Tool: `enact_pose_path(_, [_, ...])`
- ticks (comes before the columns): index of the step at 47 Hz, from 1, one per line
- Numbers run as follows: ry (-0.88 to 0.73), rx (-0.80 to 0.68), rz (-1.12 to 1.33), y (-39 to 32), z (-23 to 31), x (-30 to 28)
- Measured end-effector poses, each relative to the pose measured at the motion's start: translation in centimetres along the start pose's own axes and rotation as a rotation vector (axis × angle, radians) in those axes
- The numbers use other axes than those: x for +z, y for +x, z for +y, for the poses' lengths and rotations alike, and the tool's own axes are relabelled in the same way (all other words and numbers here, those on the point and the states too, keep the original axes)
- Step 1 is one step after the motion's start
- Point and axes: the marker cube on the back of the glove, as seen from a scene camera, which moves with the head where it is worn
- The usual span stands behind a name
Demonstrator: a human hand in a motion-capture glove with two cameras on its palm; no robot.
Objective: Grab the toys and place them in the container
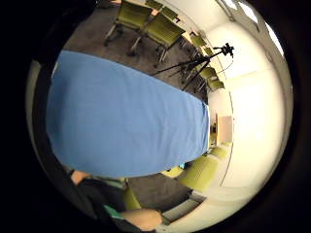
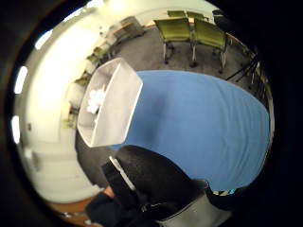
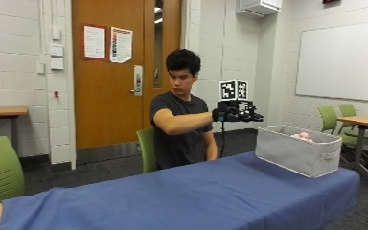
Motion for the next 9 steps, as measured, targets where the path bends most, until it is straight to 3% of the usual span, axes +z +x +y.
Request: enact_pose_path(9, [0.003, 0.01, -0.018, 0.71, 0.06, 0.08])
